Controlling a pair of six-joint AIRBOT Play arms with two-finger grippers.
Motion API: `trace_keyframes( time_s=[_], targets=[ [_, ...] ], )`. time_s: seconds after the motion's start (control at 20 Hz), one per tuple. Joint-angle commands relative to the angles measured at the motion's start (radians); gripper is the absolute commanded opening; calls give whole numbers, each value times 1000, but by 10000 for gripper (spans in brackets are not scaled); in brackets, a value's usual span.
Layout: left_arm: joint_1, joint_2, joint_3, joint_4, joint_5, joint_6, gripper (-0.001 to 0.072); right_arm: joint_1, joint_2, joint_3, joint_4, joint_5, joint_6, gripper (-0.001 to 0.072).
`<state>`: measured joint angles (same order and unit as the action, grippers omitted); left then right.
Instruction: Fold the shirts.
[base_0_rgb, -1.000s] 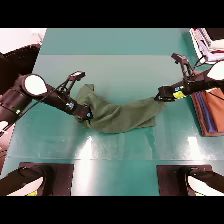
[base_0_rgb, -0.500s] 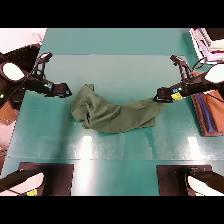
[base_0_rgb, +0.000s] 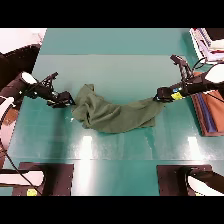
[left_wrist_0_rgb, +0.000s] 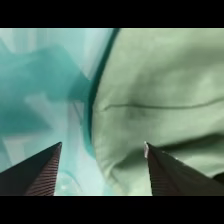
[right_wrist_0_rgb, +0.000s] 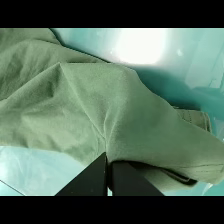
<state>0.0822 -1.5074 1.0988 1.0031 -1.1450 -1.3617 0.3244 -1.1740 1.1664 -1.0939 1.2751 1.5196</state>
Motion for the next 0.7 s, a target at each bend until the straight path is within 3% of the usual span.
trace_keyframes(
  time_s=[0.0, 0.3, 0.35, 0.4, 0.45, 0.65],
  targets=[
    [4, -36, -1, -56, 20, 20, 608, 0, 1, 0, 0, -2, 0, 13],
    [-93, -36, 0, -48, 88, 32, 598, 0, 2, 0, 2, -6, 0, 13],
    [-89, -35, 1, -48, 89, 18, 411, 0, 3, 0, 1, -4, 0, 13],
    [-80, -33, 7, -39, 85, 17, 155, 0, 4, 0, 0, 0, 0, 13],
    [-70, -31, 18, -34, 70, 16, 36, 0, 5, 0, 1, -1, 0, 13],
    [4, 52, 131, -34, -1, 0, 27, -36, 50, 0, 0, -40, -3, 13]
  ],
)
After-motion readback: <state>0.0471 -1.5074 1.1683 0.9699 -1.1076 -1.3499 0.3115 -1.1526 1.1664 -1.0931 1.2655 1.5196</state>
